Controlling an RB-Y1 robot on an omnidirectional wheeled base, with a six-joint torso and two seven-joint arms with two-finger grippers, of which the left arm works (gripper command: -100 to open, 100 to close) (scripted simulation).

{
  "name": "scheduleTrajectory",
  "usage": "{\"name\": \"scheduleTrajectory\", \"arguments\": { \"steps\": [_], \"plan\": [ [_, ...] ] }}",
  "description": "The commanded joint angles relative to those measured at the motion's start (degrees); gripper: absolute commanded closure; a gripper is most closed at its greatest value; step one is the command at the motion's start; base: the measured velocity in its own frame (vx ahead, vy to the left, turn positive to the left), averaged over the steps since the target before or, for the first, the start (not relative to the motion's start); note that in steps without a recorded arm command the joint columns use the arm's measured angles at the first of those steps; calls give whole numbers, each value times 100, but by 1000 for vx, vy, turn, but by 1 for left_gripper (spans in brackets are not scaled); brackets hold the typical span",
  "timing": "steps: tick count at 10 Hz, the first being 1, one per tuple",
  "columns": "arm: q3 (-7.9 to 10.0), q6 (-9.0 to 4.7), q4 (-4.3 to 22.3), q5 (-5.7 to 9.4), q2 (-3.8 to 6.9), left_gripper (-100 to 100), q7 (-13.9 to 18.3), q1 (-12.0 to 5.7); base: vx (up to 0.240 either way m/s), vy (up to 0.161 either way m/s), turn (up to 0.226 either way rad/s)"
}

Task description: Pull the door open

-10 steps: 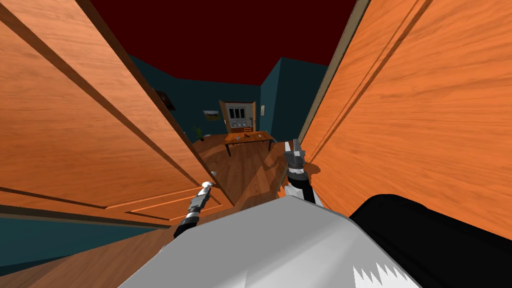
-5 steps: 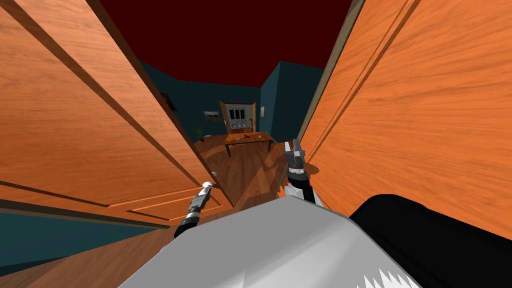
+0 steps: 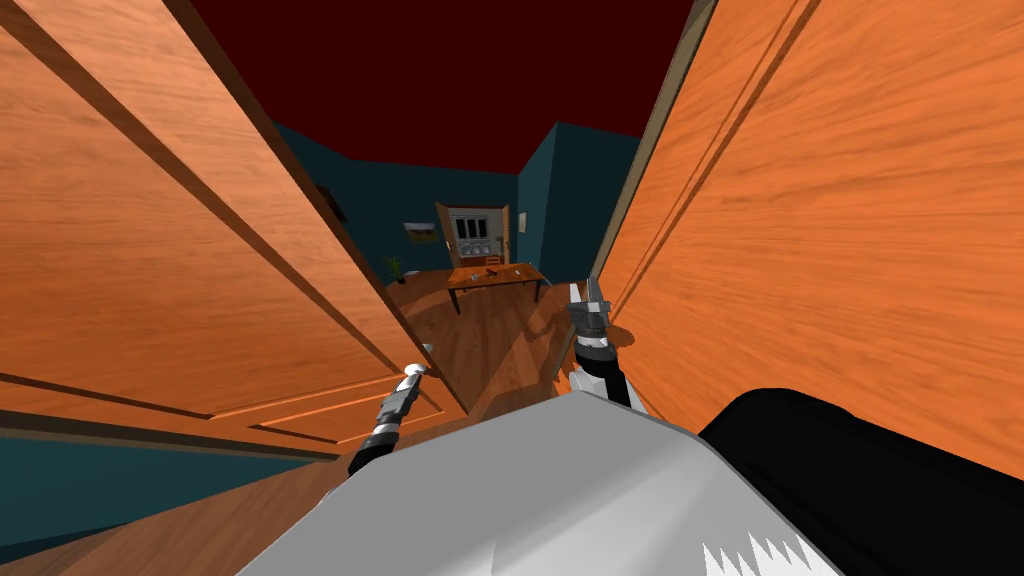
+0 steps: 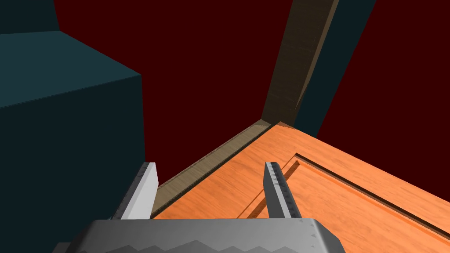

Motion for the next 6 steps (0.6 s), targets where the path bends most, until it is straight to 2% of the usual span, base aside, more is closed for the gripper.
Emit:
{"name": "scheduleTrajectory", "arguments": {
  "steps": [1, 6],
  "plan": [
    [-34, 12, -20, 60, -10, 100, 261, 8, -35, 19, -45],
    [-116, 35, -12, 249, -2, 100, 960, -17, -34, 17, -41]
  ]
}}
